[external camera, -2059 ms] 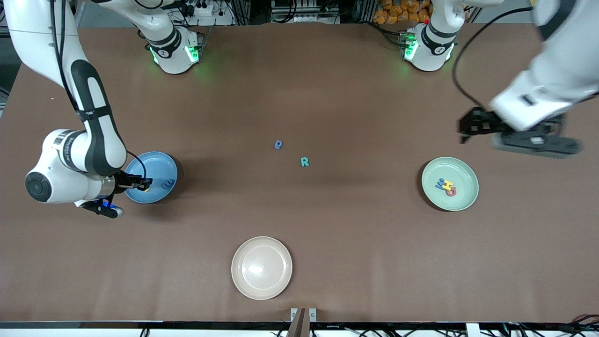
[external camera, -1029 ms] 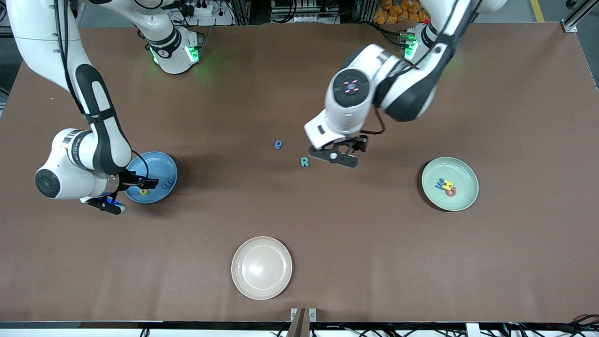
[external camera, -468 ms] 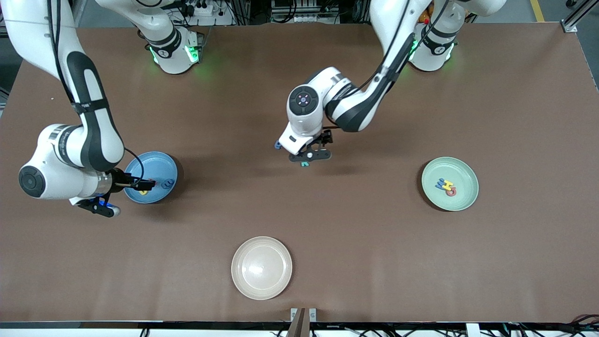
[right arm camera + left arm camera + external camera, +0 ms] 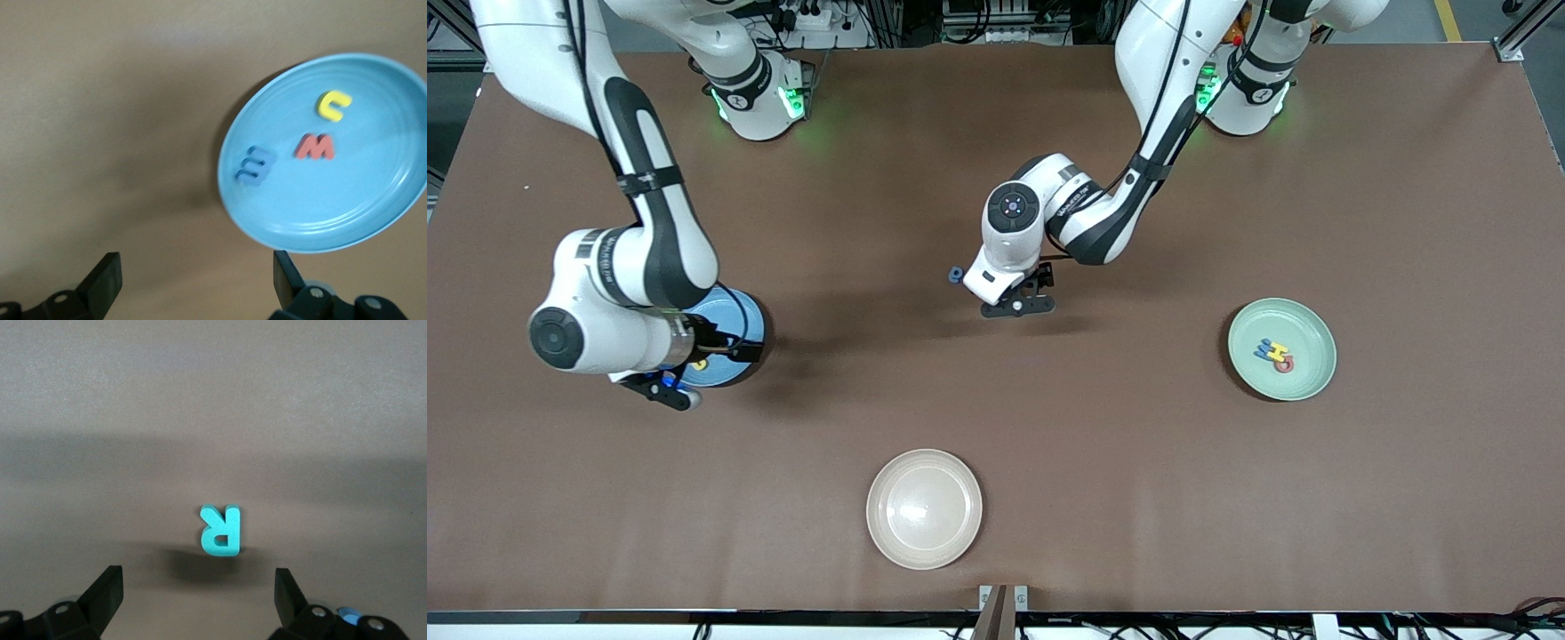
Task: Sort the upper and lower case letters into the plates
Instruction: 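Move the left gripper to the teal R while the right gripper withdraws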
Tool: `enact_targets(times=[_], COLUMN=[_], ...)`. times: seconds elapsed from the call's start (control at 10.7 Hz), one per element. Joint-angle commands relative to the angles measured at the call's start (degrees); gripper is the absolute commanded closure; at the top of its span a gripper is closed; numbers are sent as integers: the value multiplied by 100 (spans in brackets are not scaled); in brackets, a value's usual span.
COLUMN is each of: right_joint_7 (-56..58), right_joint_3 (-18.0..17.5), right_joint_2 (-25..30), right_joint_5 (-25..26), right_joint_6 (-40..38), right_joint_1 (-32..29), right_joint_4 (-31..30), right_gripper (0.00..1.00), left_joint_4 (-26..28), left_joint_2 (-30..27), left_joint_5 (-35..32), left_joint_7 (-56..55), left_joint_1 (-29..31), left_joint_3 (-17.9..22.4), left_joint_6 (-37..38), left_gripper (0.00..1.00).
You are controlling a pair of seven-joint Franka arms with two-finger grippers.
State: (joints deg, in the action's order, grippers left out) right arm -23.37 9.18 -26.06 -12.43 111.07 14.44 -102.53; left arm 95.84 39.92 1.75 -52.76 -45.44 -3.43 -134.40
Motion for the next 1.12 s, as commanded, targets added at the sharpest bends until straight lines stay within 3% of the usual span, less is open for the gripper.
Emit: enact_targets(times=[0.0,0.19,0.37,0.84,1.03], right_joint_7=[-658,-974,-1257,-1284,-1555], right_joint_3=[-30,-22,-22,-22,-22], right_joint_2=[100,118,136,118,83], right_joint_5=[3,-433,-489,-489,-489], right_joint_6=[2,2,2,160,318], right_joint_1=[374,768,973,1105,1297], right_joint_4=[-13,-22,-39,-83,-83], right_gripper=[0,0,0,0,0], left_joint_4=[101,92,49,-22,-57], left_joint_2=[-11,77,165,297,333], left_joint_5=[63,45,36,19,-138], left_joint_7=[38,64,143,346,346], left_joint_1=[-18,-27,-27,-27,-27], left_joint_3=[27,35,35,44,36], left_joint_6=[-121,-279,-349,-367,-367], left_gripper=[0,2,6,33,37])
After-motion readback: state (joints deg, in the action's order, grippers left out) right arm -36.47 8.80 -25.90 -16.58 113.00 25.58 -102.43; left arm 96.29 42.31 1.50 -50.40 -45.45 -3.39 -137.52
